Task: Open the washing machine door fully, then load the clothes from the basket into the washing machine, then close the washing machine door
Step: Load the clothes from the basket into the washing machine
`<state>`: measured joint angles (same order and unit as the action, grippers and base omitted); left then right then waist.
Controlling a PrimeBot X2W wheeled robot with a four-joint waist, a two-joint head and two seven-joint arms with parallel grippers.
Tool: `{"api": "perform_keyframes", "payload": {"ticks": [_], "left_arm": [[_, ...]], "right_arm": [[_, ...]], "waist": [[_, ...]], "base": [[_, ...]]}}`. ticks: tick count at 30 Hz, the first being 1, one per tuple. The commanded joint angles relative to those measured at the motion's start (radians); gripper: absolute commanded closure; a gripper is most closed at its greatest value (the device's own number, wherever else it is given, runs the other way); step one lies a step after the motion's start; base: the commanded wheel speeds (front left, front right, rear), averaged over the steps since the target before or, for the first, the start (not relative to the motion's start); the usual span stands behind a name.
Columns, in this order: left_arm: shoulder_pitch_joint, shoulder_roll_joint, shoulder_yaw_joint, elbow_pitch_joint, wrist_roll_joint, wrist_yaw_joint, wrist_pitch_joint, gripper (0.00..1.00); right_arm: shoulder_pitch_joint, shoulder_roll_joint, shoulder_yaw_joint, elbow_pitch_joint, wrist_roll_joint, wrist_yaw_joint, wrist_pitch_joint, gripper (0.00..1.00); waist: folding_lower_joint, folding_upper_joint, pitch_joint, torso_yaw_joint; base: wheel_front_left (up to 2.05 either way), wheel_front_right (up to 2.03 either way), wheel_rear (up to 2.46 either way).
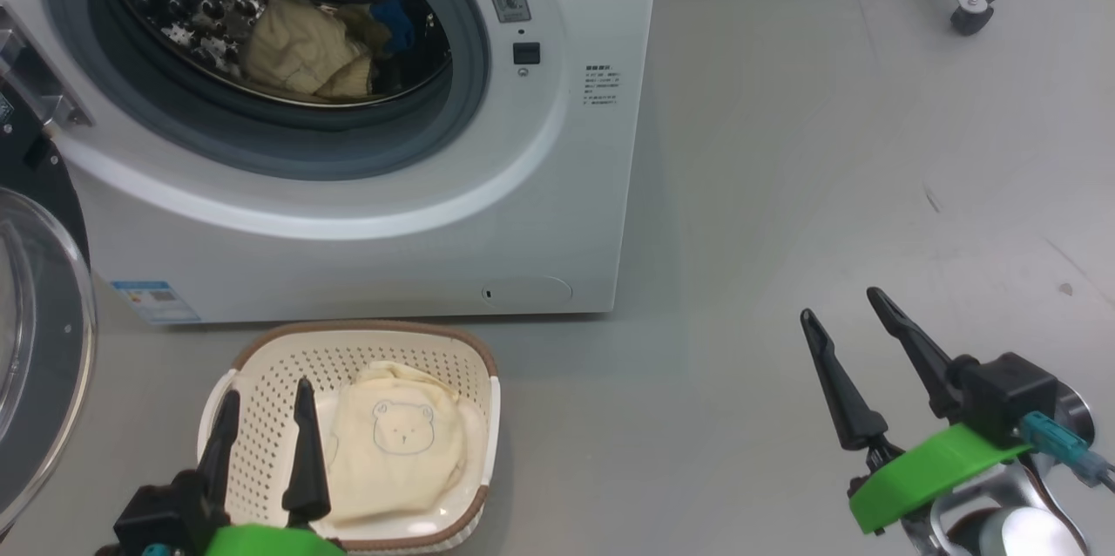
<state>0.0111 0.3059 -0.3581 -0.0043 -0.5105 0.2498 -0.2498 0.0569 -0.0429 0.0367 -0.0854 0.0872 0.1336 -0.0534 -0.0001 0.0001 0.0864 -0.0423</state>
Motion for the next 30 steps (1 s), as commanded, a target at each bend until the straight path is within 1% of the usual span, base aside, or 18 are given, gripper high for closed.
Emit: {"api": "perform_keyframes", "payload": {"ticks": [1,8,30], "left_arm": [[-0.016,0.022,0.037,-0.039,0.003,0.141,0.001,0.0],[0.012,0.038,0.04,-0.068,0.002,0.156,0.018,0.0],[0.008,0.048,0.04,-0.089,0.0,0.174,0.033,0.0]], "right_arm": [[-0.014,-0.007,0.02,-0.041,0.008,-0.003,0.002,0.0],[0.016,-0.007,0.016,-0.057,0.018,-0.003,0.01,0.0],[0.015,-0.007,0.027,-0.058,0.018,-0.003,0.013,0.0]], "waist": [[0.0001,-0.0001,-0.019,-0.002],[0.0001,-0.0001,-0.048,-0.005],[0.0001,-0.0001,-0.045,-0.014]], "base": [[0.0,0.0,0.0],[0.0,0.0,0.0],[0.0,0.0,0.0]]}}
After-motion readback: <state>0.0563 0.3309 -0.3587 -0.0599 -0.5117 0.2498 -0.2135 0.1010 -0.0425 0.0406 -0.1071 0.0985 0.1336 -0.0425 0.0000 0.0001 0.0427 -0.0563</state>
